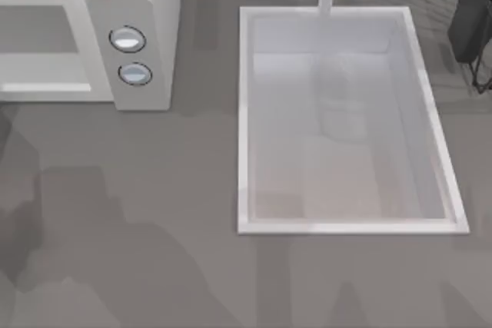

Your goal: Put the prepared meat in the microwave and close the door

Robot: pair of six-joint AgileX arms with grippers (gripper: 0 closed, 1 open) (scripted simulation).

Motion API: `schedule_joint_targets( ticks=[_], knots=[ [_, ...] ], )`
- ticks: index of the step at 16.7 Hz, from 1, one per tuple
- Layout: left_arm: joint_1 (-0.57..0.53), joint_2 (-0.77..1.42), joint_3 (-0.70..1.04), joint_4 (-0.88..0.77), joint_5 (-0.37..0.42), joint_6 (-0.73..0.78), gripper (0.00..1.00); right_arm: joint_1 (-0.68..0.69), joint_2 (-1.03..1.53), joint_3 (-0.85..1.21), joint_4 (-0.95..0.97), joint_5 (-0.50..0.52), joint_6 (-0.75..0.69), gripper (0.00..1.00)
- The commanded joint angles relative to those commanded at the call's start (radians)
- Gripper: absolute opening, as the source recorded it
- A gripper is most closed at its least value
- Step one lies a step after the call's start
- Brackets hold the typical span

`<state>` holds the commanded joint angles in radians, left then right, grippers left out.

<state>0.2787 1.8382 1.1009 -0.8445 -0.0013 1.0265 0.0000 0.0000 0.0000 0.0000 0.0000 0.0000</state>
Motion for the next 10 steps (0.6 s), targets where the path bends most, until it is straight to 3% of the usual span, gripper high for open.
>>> schedule_joint_targets(
  ticks=[5,10],
  knots=[
    [0.007,0.065,-0.057,0.121,0.0,0.008,1.0,0.0,0.0,0.0,0.0,0.0,0.0,1.0],
    [0.008,0.155,0.026,0.13,0.001,0.011,1.0,0.0,0.0,0.0,0.0,0.0,0.0,1.0]
  ],
)
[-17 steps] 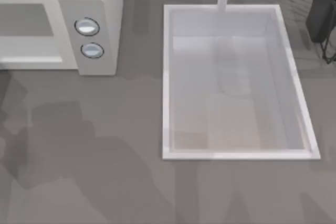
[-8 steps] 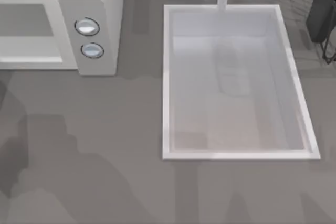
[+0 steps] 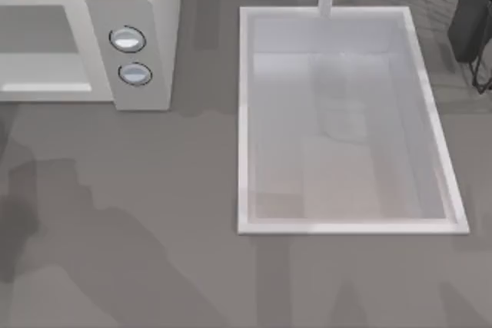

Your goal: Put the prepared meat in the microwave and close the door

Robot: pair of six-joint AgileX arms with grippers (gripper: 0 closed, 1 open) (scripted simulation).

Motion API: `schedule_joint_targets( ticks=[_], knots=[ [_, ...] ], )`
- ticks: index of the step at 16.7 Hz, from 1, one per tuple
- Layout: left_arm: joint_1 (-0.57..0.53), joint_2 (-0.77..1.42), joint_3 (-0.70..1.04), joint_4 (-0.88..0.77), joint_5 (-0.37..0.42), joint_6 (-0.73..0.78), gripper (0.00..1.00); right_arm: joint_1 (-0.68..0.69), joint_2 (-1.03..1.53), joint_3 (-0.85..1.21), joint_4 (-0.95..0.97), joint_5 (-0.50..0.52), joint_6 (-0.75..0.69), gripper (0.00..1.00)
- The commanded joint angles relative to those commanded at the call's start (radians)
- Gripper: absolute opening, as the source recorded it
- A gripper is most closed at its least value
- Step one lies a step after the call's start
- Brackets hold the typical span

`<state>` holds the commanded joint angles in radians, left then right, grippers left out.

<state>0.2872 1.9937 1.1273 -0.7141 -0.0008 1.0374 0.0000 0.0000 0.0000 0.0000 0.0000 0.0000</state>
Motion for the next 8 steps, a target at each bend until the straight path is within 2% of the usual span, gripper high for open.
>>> schedule_joint_targets(
  ticks=[7,8],
  knots=[
    [0.003,0.027,0.032,0.001,0.0,0.001,1.0,0.0,0.0,0.0,0.0,0.0,0.0,1.0],
    [0.003,0.027,0.032,0.001,0.0,0.001,0.92,0.0,0.0,0.0,0.0,0.0,0.0,1.0]
  ],
)
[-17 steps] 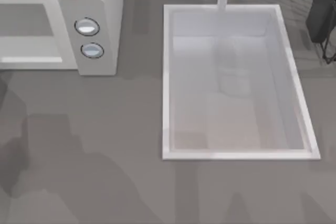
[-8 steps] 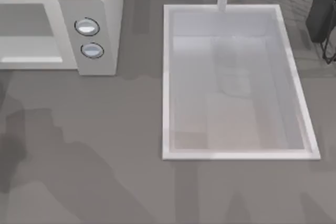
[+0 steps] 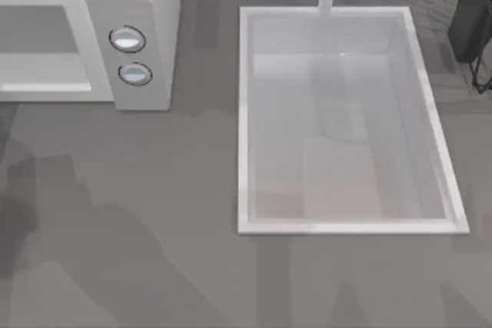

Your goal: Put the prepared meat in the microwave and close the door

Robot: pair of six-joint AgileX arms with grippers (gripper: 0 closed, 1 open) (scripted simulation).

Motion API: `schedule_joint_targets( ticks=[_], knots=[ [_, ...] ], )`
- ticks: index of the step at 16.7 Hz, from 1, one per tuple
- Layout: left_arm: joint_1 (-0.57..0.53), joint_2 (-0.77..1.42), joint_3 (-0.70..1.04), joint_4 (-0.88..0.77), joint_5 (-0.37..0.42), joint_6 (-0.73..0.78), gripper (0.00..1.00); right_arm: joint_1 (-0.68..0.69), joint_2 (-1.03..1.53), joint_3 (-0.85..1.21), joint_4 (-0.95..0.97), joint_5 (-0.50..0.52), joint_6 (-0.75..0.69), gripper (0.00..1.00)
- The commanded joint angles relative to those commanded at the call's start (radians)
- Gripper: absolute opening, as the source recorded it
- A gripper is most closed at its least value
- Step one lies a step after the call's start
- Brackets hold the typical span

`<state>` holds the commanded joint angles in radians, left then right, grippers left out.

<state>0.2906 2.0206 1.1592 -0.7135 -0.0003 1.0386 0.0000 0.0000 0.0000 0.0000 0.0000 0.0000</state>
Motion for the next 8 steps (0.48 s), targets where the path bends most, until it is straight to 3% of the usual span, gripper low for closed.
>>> schedule_joint_targets(
  ticks=[8],
  knots=[
    [0.0,0.0,0.0,0.0,0.0,0.0,0.32,0.0,0.0,0.0,0.0,0.0,0.0,1.0]
  ],
)
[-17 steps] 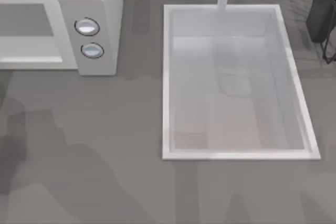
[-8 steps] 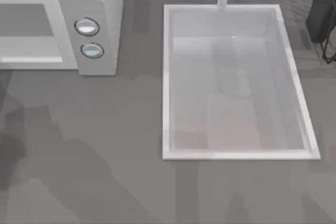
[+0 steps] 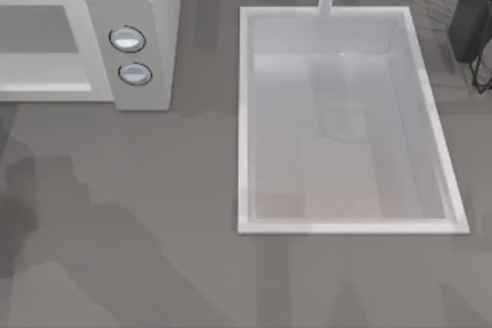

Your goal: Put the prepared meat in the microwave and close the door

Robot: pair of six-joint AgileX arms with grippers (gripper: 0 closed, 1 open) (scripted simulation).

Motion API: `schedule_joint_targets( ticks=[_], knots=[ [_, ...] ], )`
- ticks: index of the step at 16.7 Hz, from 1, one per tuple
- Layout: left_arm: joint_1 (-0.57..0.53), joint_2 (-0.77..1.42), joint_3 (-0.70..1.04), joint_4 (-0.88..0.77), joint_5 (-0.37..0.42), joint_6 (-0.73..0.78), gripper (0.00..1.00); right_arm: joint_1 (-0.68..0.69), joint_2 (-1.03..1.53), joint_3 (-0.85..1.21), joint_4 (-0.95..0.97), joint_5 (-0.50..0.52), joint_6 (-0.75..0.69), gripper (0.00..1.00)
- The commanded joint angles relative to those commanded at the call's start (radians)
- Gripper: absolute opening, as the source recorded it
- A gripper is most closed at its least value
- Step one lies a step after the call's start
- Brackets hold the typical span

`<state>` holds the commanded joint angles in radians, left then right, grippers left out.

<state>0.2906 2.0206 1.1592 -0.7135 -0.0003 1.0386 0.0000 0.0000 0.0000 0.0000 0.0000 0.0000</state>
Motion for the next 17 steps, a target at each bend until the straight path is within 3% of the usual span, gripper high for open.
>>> schedule_joint_targets(
  ticks=[4,5,12,17],
  knots=[
    [0.0,0.0,0.0,0.0,0.0,0.0,0.02,0.0,0.0,0.0,0.0,0.0,0.0,1.0],
    [0.0,0.0,0.0,0.0,0.0,0.0,0.0,0.0,0.0,0.0,0.0,0.0,0.0,1.0],
    [0.0,0.0,0.0,0.0,0.0,0.0,0.0,0.0,0.0,0.0,0.0,0.0,0.0,1.0],
    [0.019,-0.106,0.007,-0.136,-0.035,0.003,0.0,0.0,0.0,0.0,0.0,0.0,0.0,1.0]
  ],
)
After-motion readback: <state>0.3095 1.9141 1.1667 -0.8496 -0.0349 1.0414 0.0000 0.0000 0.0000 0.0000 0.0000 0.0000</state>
